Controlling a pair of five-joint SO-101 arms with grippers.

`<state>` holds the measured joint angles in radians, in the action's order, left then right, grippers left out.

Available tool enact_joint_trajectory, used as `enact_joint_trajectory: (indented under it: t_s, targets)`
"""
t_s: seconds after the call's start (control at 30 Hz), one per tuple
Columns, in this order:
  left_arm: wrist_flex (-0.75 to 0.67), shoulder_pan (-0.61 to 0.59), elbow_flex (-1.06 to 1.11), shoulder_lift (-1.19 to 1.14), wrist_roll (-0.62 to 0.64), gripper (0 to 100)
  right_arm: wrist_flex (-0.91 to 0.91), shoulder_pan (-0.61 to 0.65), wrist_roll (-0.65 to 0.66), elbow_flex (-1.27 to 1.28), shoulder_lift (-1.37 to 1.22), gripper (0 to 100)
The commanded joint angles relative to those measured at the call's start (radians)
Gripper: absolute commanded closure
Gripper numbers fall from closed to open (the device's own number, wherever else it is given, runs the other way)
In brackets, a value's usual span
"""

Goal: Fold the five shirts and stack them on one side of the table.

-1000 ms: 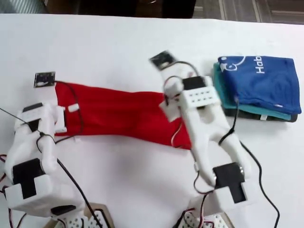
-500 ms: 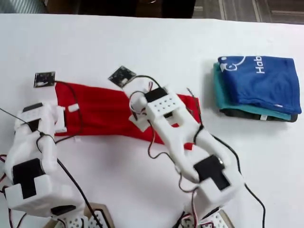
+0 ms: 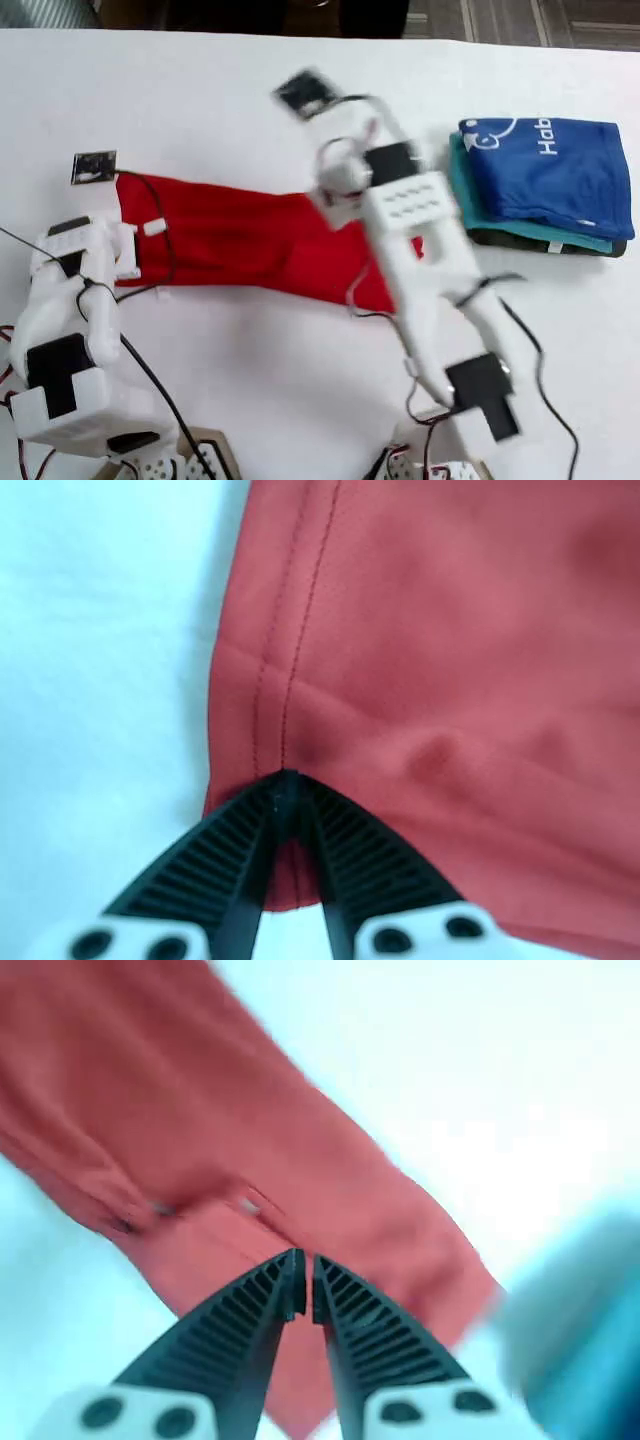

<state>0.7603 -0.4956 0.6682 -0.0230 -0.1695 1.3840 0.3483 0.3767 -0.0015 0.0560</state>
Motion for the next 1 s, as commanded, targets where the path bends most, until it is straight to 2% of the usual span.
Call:
enact_joint_trajectory:
  t_s: [0.0, 0.13, 0.27, 0.4, 0.5, 0.57, 0.73, 0.97]
  targets:
    - [-0.015, 0.009, -0.002, 0.011, 0.005, 97, 0.071, -0.097, -0.002, 0.084, 0.120, 97.9]
    - [-0.015, 0.009, -0.002, 0.011, 0.006, 97, -0.038, -0.116, -0.002, 0.408, 0.292, 97.9]
    - [0.003, 0.008, -0.013, 0.017, 0.006, 97, -0.298, -0.174, 0.000, 0.841, 0.507, 97.9]
    - [0.180, 0.037, -0.114, 0.044, 0.048, 96, -0.450, -0.297, 0.002, 1.111, 0.644, 97.9]
    - [0.385, 0.040, -0.280, 0.084, 0.087, 88, -0.458, -0.409, 0.068, 1.198, 0.684, 97.9]
    - [0.474, 0.031, -0.395, 0.089, 0.083, 83, -0.496, -0.492, 0.095, 1.247, 0.700, 97.9]
    - [0.477, -0.049, -0.573, -0.026, 0.006, 80, -0.627, -0.670, 0.100, 1.349, 0.708, 97.9]
    - [0.554, -0.060, -0.895, -0.400, 0.000, 80, -0.631, -0.673, 0.097, 1.355, 0.707, 97.9]
